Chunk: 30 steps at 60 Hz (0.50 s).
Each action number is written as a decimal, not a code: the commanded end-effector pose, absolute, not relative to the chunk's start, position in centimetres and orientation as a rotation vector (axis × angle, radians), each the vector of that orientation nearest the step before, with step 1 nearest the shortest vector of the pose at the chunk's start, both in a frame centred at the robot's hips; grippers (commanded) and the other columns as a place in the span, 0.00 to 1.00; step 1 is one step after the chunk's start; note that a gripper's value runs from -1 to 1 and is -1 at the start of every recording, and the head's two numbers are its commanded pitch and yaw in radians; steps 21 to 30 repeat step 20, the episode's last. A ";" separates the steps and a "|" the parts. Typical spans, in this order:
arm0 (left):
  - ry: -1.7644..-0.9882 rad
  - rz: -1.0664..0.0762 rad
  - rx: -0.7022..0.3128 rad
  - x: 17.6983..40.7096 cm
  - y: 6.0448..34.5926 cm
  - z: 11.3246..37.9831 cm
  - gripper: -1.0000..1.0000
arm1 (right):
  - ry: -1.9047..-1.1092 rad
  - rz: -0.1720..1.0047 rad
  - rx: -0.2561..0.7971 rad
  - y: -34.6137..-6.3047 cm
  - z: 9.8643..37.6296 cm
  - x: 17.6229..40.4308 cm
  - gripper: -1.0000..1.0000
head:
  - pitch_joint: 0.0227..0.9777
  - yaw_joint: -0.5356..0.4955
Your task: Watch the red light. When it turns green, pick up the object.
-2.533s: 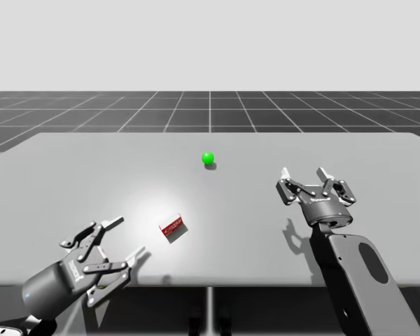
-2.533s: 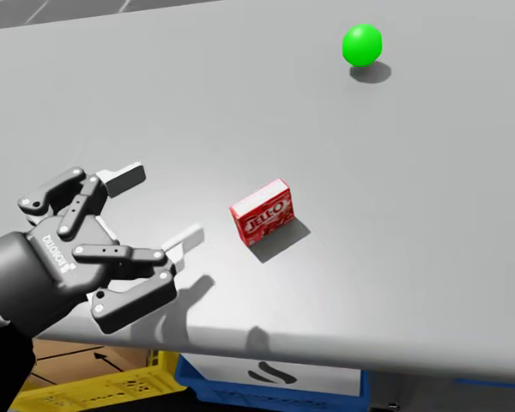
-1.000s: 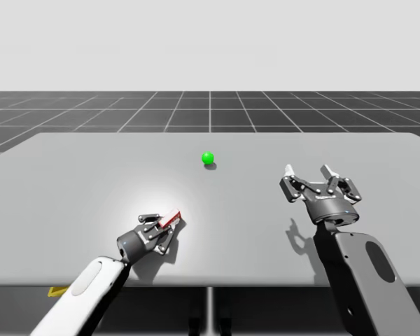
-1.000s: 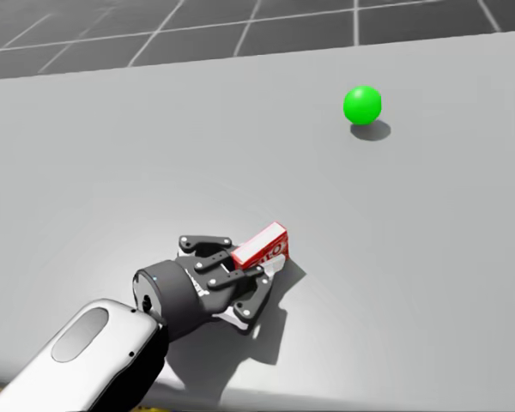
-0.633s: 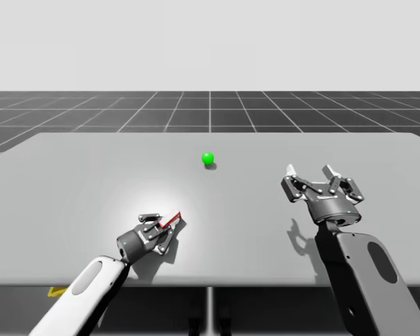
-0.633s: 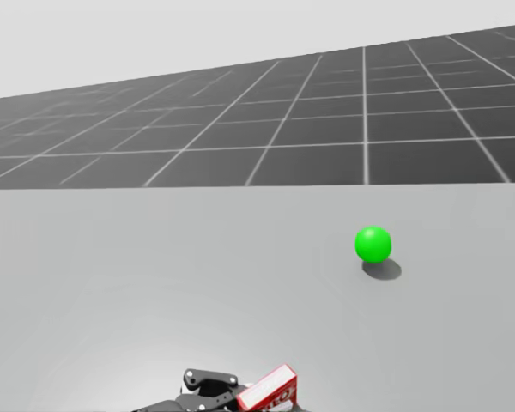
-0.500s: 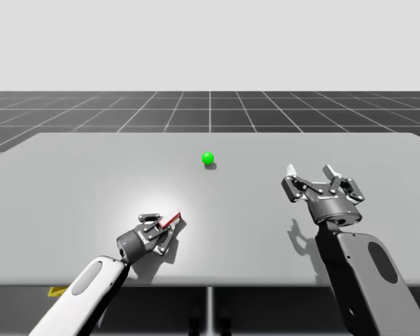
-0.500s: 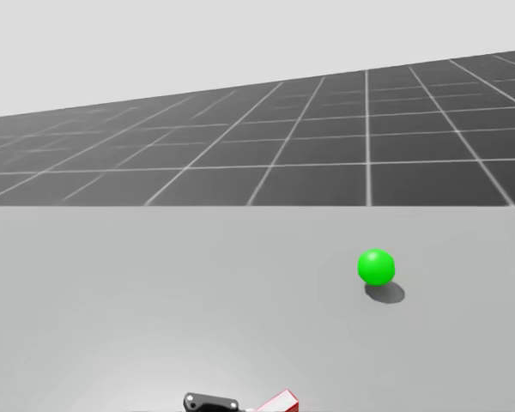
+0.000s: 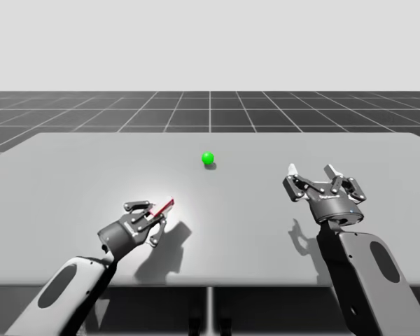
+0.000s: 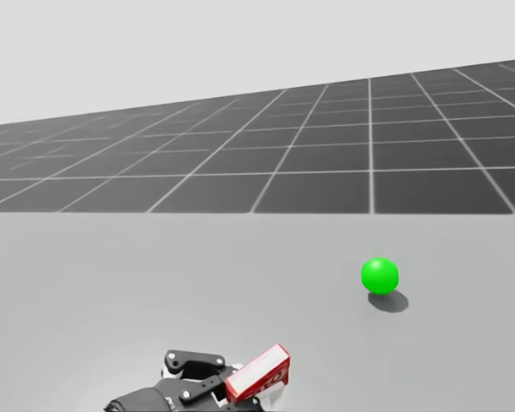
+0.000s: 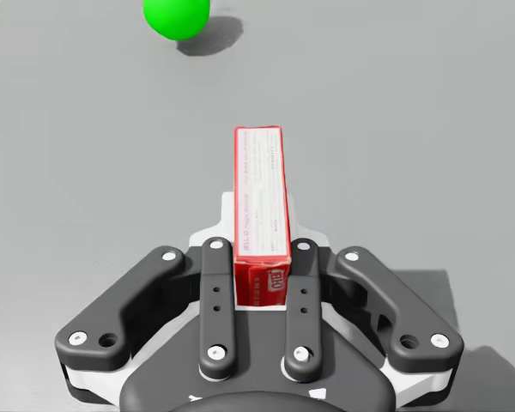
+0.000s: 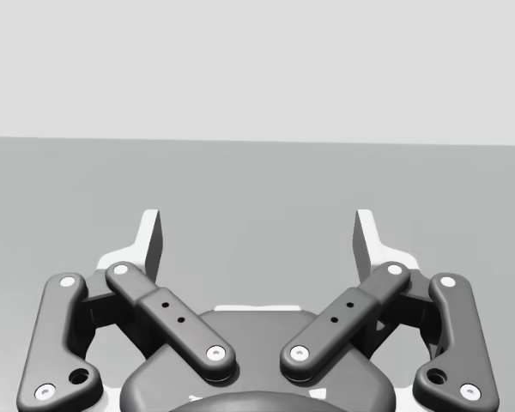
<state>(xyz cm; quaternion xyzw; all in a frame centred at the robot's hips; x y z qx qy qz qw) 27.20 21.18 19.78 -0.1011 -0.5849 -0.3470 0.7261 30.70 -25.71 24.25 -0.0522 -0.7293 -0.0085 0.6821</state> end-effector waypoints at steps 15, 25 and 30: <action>-1.540 -0.758 -0.060 29.6 20.6 29.8 1.00 | -1.638 -0.016 -0.122 -25.8 24.3 30.8 0.00 | 0.44 0.78; -1.594 -0.730 -0.036 29.7 20.6 31.5 1.00 | -1.638 -0.016 -0.121 -25.8 24.3 30.8 0.00 | 0.44 0.78; -1.594 -0.730 -0.036 29.7 20.6 31.5 1.00 | -1.638 -0.016 -0.121 -25.8 24.3 30.8 0.00 | 0.44 0.78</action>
